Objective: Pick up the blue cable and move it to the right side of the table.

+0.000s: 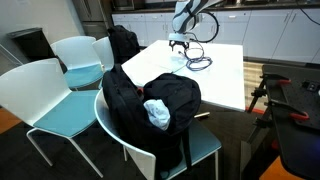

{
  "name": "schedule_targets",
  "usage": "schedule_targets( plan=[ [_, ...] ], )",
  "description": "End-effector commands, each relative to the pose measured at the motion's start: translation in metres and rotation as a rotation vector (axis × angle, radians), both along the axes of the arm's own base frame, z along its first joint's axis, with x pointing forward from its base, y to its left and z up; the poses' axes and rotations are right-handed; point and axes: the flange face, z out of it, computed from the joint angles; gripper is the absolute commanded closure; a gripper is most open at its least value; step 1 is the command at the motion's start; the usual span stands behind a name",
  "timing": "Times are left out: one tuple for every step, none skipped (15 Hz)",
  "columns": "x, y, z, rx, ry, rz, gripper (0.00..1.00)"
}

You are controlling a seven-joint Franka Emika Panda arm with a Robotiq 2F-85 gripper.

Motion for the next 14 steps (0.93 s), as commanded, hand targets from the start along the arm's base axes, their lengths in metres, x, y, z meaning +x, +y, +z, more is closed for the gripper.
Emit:
schedule_targets(
  plan=[
    [0.009,0.004,-0.003,-0.007,0.044,0.034,0.25],
    [0.01,0.005,-0.005,-0.008,0.051,0.037,0.26],
    [0.01,0.006,-0.006,-0.01,0.057,0.039,0.32],
    [0.011,0.005,-0.005,-0.013,0.068,0.042,0.41],
    [0.011,0.004,-0.004,-0.012,0.074,0.042,0.48],
    [0.011,0.004,-0.002,-0.014,0.078,0.042,0.57],
    [0.011,0.004,-0.001,-0.015,0.081,0.042,0.64],
    [0.011,0.003,-0.001,-0.014,0.081,0.042,0.71],
    [0.012,0.003,0.0,-0.015,0.083,0.041,0.79],
    [0.012,0.003,0.0,-0.015,0.085,0.041,0.86],
    [0.012,0.003,0.002,-0.016,0.085,0.041,0.94],
    [0.012,0.001,0.006,-0.02,0.077,0.039,0.98],
    [0.011,-0.002,0.012,-0.024,0.069,0.031,0.97],
    [0.008,-0.011,0.025,-0.035,0.049,0.012,0.97]
  ],
)
